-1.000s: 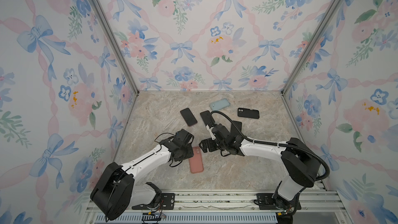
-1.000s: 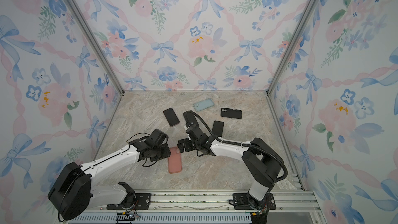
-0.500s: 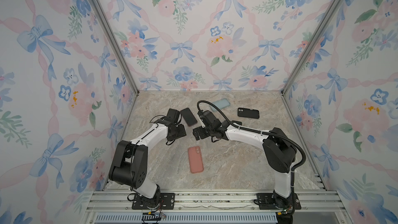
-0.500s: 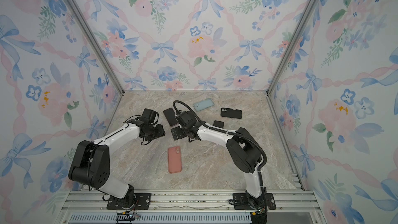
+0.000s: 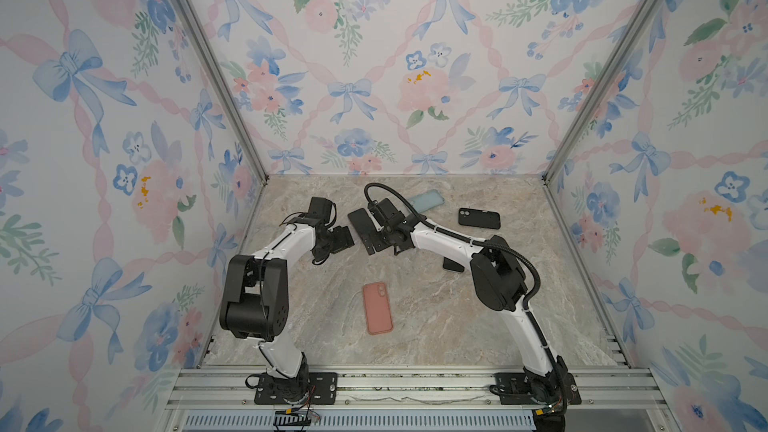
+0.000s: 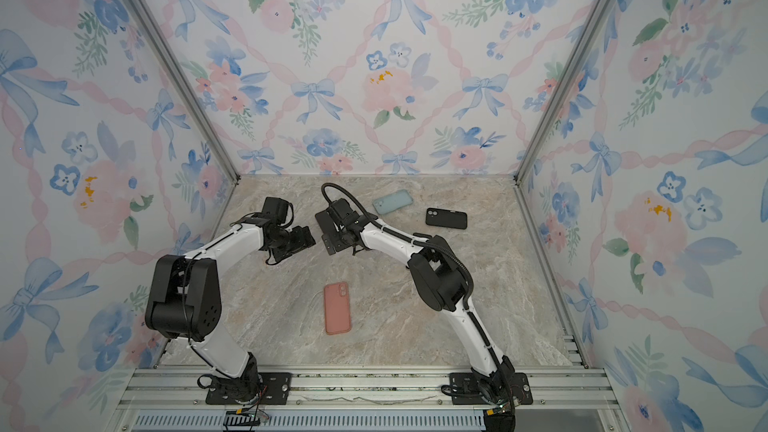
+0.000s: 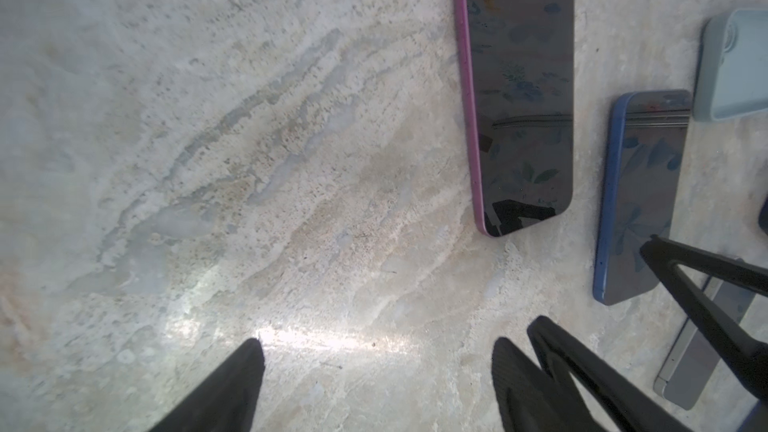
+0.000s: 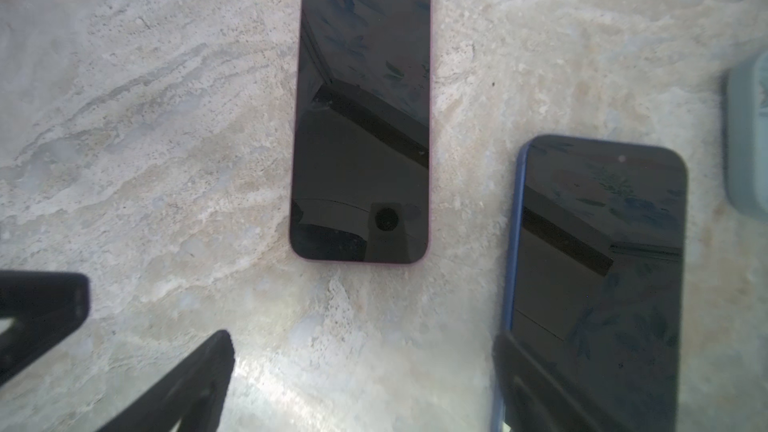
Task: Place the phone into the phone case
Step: 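Lower the right gripper onto the pink-edged phone and grasp it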
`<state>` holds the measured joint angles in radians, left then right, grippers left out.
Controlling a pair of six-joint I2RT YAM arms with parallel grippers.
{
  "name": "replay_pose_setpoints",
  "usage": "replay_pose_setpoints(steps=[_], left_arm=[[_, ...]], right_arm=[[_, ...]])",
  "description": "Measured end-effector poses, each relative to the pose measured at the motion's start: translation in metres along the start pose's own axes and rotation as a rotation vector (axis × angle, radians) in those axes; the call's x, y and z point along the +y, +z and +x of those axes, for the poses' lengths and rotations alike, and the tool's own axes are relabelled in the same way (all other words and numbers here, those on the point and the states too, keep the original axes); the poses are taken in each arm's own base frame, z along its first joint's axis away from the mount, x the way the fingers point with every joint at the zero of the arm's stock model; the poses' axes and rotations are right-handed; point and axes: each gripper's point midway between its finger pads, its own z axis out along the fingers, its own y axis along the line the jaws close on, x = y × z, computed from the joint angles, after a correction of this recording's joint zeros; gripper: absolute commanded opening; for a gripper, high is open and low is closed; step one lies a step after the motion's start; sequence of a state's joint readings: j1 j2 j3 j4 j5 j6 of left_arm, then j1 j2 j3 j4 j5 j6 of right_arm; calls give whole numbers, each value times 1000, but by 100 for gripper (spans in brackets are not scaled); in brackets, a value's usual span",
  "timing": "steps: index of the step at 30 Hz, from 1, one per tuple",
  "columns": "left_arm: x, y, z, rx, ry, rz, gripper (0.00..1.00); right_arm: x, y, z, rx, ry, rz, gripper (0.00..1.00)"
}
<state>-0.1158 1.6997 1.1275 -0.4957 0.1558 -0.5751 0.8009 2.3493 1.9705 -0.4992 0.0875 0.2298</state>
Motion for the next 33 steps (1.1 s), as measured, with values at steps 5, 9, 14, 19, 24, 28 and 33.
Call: replay_pose_setpoints(steps=[5,9,14,19,24,28,33], left_arm=[[5,1,-6,2,-24,6,87],[8,5,-6,19,-38,12,89],[8,10,-6,33,-43,17,87],[11,9,-8,32,-56,21,87],[13,8,-9,33,-68,27,87],[13,11,-8,45,-72,33,87],[12,12,-6,53,-78,40,87]], right_arm=[[1,16,-5,30,-27,4,99],[4,33,-10,50,-49,9,99],[2,43,-3,92,-63,24,99],[1,41,-3,99,-64,26,99],[2,46,-6,92,-62,28,98],[2,49,-10,79,-59,30,92],[1,51,-12,70,-52,39,85]])
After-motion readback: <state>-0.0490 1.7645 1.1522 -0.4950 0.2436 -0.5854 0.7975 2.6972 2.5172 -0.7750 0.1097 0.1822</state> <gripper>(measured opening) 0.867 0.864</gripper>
